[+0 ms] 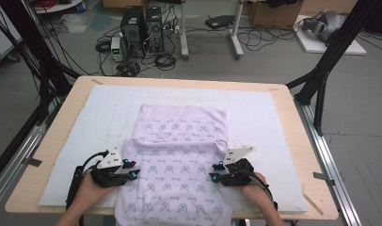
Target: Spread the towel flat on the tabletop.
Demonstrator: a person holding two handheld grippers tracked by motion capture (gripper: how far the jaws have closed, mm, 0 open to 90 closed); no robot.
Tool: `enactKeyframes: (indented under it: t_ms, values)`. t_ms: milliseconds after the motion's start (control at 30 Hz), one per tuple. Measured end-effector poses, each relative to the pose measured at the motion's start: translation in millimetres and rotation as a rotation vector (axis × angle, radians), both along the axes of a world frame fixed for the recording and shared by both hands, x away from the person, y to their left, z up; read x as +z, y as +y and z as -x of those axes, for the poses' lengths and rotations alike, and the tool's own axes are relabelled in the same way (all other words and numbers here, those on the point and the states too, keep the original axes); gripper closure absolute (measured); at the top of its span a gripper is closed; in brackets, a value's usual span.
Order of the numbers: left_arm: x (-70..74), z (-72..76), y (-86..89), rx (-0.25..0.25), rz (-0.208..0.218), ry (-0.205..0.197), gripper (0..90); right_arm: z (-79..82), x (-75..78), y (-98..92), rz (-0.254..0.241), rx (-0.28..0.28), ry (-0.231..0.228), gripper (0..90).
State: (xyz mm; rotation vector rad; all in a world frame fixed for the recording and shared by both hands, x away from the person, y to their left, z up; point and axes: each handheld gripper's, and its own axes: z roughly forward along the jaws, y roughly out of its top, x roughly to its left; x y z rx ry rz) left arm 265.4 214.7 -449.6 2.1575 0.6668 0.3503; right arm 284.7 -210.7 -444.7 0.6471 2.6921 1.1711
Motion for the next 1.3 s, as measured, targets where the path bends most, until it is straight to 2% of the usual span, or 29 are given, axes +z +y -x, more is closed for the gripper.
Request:
enactKeyframes:
  t_ms: [67,133,267,467,533,567,633,667,733,767,833,933,1033,1067,1133,1167,1233,1267,1300]
  values:
    - [-0.3,3.6,-1.9,-0.012,0.006,-0.001,76.9,1.4,0.0,0.1,-0.001,0.018,-0.010,81.3]
    - [1.2,4.8,-2.5,-0.016,0.002,0.008,86.2,4.0,0.0,2.0,0.000,0.032,-0.014,86.5]
    - [4.0,12.9,2.3,-0.018,0.010,0.016,87.4,11.5,2.6,2.0,0.001,0.044,-0.029,87.1]
    - [16.6,48.0,16.1,-0.034,0.041,0.006,87.5,47.7,16.5,1.8,-0.048,0.106,-0.044,87.2]
    - [23.1,61.8,19.4,-0.056,0.055,0.006,86.8,64.6,24.3,3.4,-0.089,0.154,-0.039,86.6]
    - [26.0,66.8,20.2,-0.062,0.063,-0.001,83.4,71.7,29.3,4.0,-0.085,0.173,-0.041,85.5]
    - [29.9,69.9,20.2,-0.057,0.070,-0.003,64.8,77.9,37.8,2.2,-0.120,0.194,-0.037,76.3]
    - [30.2,68.5,19.6,-0.060,0.064,-0.006,60.7,77.4,40.8,1.0,-0.114,0.183,-0.047,73.2]
    - [26.6,61.9,16.8,-0.060,0.050,-0.009,55.5,68.3,40.0,0.3,-0.056,0.150,-0.083,65.8]
    - [23.2,58.2,14.9,-0.060,0.047,-0.005,54.8,62.0,37.0,-0.4,-0.033,0.126,-0.086,64.9]
    - [15.4,50.9,11.4,-0.059,0.029,0.005,54.6,48.9,28.2,-2.3,-0.005,0.095,-0.072,61.7]
    - [9.8,44.6,7.1,-0.078,0.025,0.018,54.7,36.2,17.8,-4.6,-0.022,0.080,-0.031,61.2]
    - [14.4,35.5,7.2,-0.071,0.064,0.018,54.7,24.2,19.8,-11.4,-0.046,0.028,-0.041,61.5]
    - [15.9,31.7,6.6,-0.061,0.075,0.013,54.7,18.6,20.4,-13.0,-0.035,0.002,-0.047,61.5]
    - [18.0,21.4,5.3,-0.055,0.081,0.016,54.7,6.7,18.3,-12.8,0.018,-0.032,-0.065,60.5]
    - [18.6,16.7,5.1,-0.043,0.094,0.016,54.5,1.5,15.7,-11.7,0.032,-0.045,-0.057,60.1]
    - [20.3,5.8,6.4,-0.029,0.134,0.049,52.6,-6.9,10.2,-7.8,0.077,-0.060,-0.056,60.0]
    - [21.5,2.7,6.7,-0.014,0.155,0.048,51.5,-9.9,7.5,-6.0,0.092,-0.060,-0.051,59.9]
    - [22.7,-0.3,7.1,-0.009,0.165,0.043,51.5,-12.5,5.8,-5.5,0.085,-0.062,-0.036,59.5]
